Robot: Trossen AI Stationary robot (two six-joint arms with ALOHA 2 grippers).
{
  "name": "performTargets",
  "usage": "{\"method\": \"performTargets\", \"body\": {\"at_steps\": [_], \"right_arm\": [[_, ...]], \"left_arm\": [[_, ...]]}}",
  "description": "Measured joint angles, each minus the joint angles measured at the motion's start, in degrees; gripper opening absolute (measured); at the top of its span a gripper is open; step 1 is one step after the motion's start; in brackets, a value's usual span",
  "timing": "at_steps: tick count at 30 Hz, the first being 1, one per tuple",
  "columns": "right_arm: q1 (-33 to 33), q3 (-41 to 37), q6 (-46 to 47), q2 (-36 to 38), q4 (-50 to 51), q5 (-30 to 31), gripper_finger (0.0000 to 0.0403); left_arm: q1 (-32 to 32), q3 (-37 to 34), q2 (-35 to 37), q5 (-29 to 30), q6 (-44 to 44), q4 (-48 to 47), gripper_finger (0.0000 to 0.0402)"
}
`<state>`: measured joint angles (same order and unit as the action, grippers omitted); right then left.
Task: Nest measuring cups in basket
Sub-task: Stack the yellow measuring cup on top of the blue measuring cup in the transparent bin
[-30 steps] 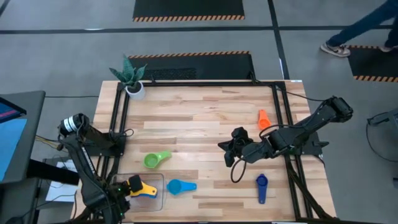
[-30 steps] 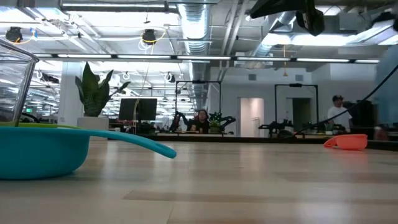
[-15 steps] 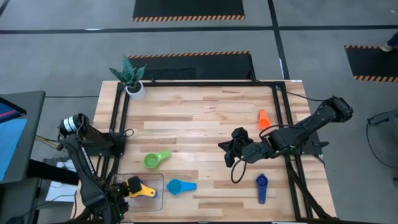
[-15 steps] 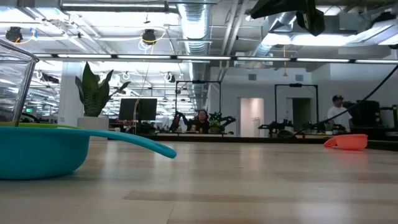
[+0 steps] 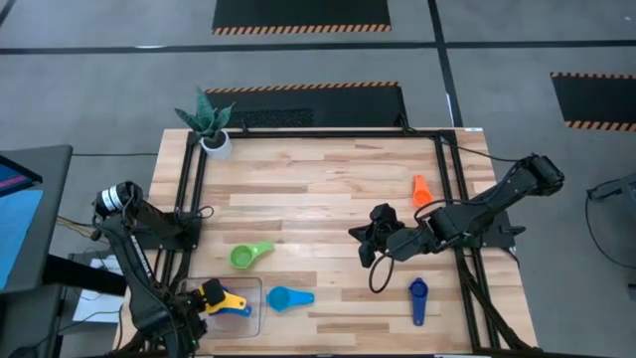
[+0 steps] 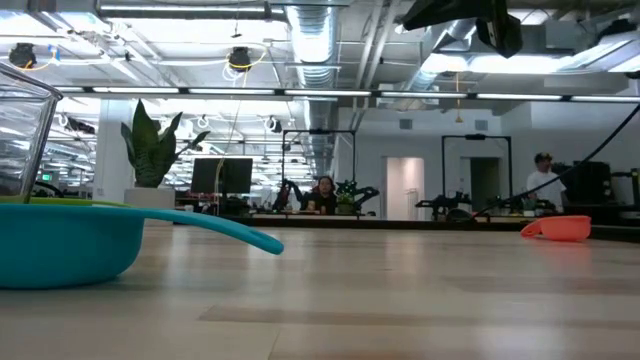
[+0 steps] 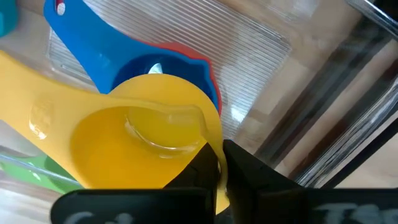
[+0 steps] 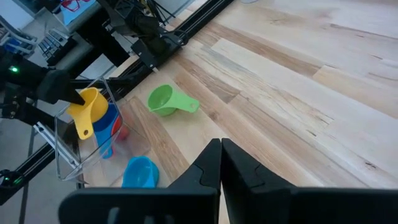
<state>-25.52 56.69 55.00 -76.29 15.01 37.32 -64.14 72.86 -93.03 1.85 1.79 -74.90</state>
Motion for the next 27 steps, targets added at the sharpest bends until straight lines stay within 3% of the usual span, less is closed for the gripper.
{"method": "performTargets", "body": {"at_steps": [27], "right_arm": [[0.02, 0.00, 0.00, 0.00, 1.28, -0.02, 0.0027]], "left_arm": [[2.43, 0.00, 0.00, 1.31, -9.71, 2.88, 0.0009]]}}
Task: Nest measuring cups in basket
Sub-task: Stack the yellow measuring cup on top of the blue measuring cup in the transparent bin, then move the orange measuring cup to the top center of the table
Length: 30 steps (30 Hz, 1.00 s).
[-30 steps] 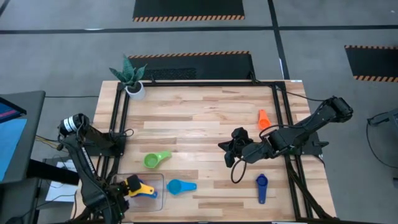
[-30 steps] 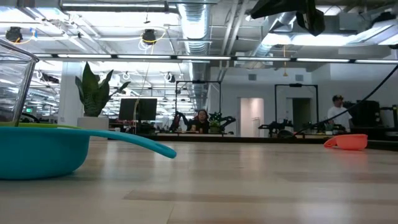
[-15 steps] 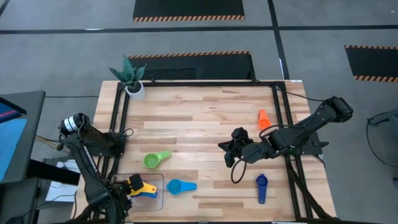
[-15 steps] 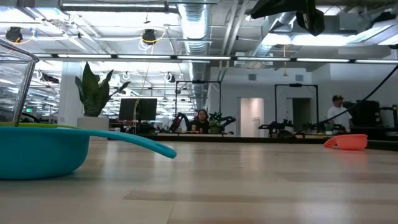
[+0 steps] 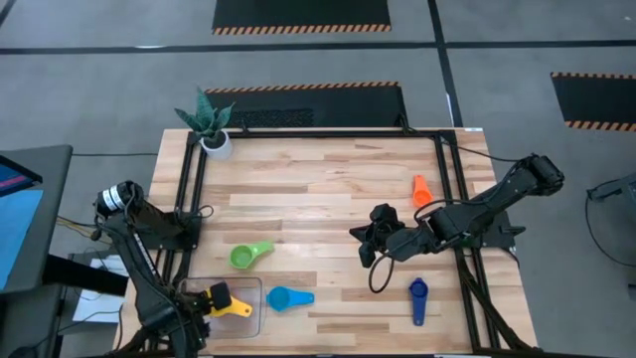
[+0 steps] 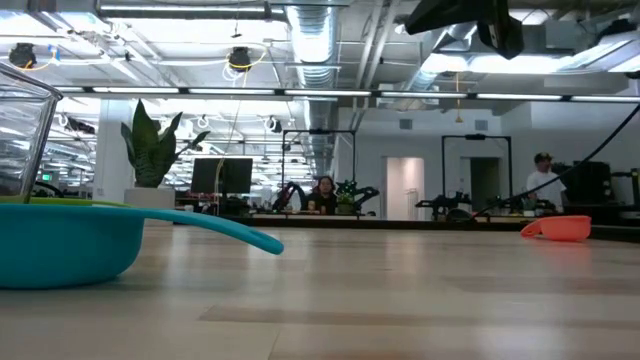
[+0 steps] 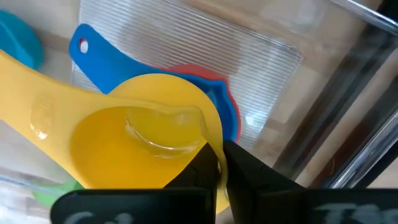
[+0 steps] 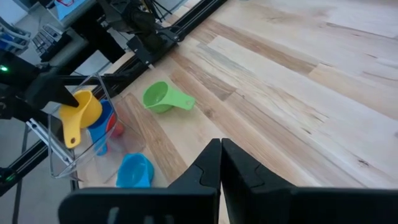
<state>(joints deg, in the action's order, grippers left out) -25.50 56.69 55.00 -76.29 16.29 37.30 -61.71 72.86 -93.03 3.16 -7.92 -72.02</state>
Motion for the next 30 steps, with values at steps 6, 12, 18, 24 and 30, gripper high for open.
{"method": "performTargets", "body": {"at_steps": [6, 12, 18, 24, 30], "right_arm": [[0.00, 0.00, 0.00, 0.00, -0.02, 0.00, 0.0028], [0.00, 0.02, 0.00, -0.02, -0.01, 0.00, 0.0028], [0.00, 0.02, 0.00, -0.01, -0.01, 0.00, 0.0027], [0.00, 0.02, 0.00, -0.01, -0.01, 0.00, 0.0027], [0.00, 0.02, -0.02, 0.00, 0.01, 0.00, 0.0027]], "left_arm": [[0.00, 0.00, 0.00, 0.64, 1.50, -0.44, 0.0011], [0.00, 0.00, 0.00, 0.66, 5.73, -0.54, 0.0035], [0.00, 0.00, 0.00, 0.66, 8.28, -1.28, 0.0072], [0.00, 0.00, 0.00, 0.66, 9.09, -5.36, 0.0097], [0.00, 0.00, 0.00, 0.64, 19.42, -12.15, 0.0103]]}}
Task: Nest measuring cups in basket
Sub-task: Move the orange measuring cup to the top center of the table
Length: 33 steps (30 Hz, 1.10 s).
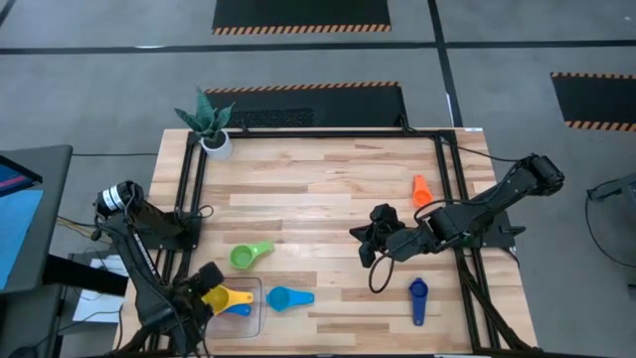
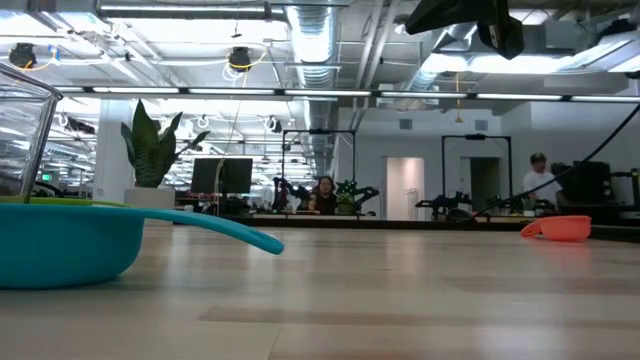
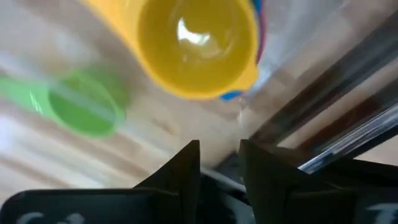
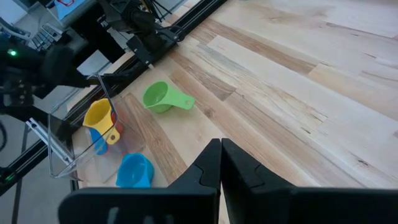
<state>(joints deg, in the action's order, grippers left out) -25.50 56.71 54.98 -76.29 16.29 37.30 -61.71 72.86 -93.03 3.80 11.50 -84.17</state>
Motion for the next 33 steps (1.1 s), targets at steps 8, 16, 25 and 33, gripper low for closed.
{"method": "performTargets", "body": {"at_steps": [8, 16, 25, 33], "right_arm": [[0.00, 0.00, -0.02, -0.01, 0.00, 0.00, 0.0028], [0.00, 0.00, -0.02, -0.02, 0.00, 0.00, 0.0029], [0.01, 0.00, 0.02, -0.02, -0.17, 0.05, 0.0028], [3.47, 0.00, -13.32, -0.02, -11.75, 0.35, 0.0027]], "left_arm": [[0.81, 0.00, 0.00, -1.06, 26.55, -0.15, 0.0089], [1.17, 2.42, 0.46, -1.31, 47.33, 0.31, 0.0053], [6.76, 17.98, 0.57, 28.46, 55.48, -3.63, 0.0020], [12.55, 21.20, 1.66, 62.96, 47.99, -5.94, 0.0016]]}}
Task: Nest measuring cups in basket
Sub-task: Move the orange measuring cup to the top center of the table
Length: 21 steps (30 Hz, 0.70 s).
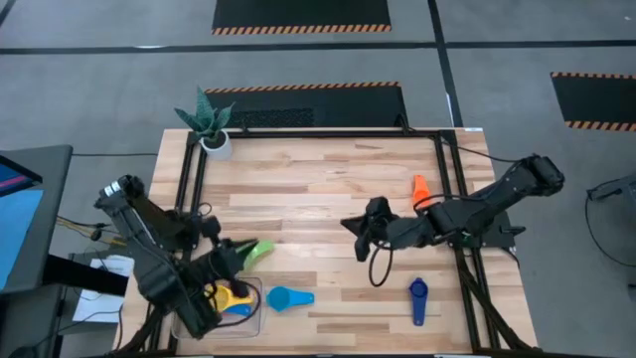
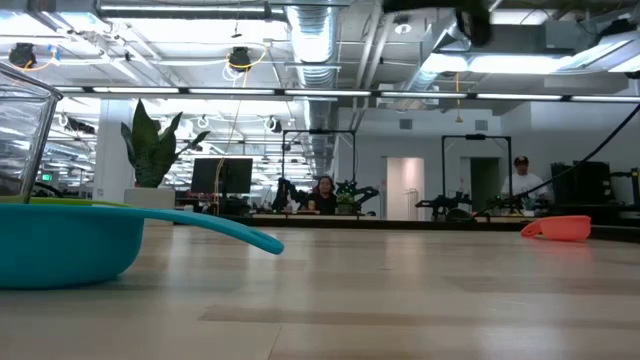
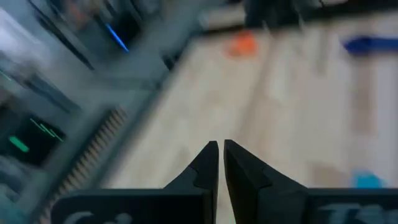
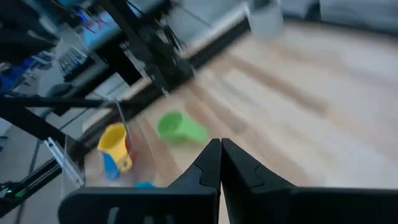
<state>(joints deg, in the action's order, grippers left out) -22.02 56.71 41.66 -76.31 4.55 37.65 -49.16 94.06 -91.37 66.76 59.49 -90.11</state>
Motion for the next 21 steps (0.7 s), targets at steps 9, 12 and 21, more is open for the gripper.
{"method": "performTargets", "body": {"at_steps": [9, 12, 21], "right_arm": [[11.96, 0.07, -19.47, 0.72, -1.73, 8.99, 0.0020], [18.64, 0.06, -16.19, 0.72, 6.85, 7.27, 0.0022], [35.16, -0.02, 4.09, 0.00, 52.77, -3.49, 0.0018]], "left_arm": [[15.49, -1.21, -0.13, 2.10, -5.86, 0.09, 0.0016], [21.82, -2.78, -0.13, -1.55, -3.56, 0.22, 0.0016], [33.01, -10.46, -0.15, -8.26, -2.57, 13.34, 0.0016]]}}
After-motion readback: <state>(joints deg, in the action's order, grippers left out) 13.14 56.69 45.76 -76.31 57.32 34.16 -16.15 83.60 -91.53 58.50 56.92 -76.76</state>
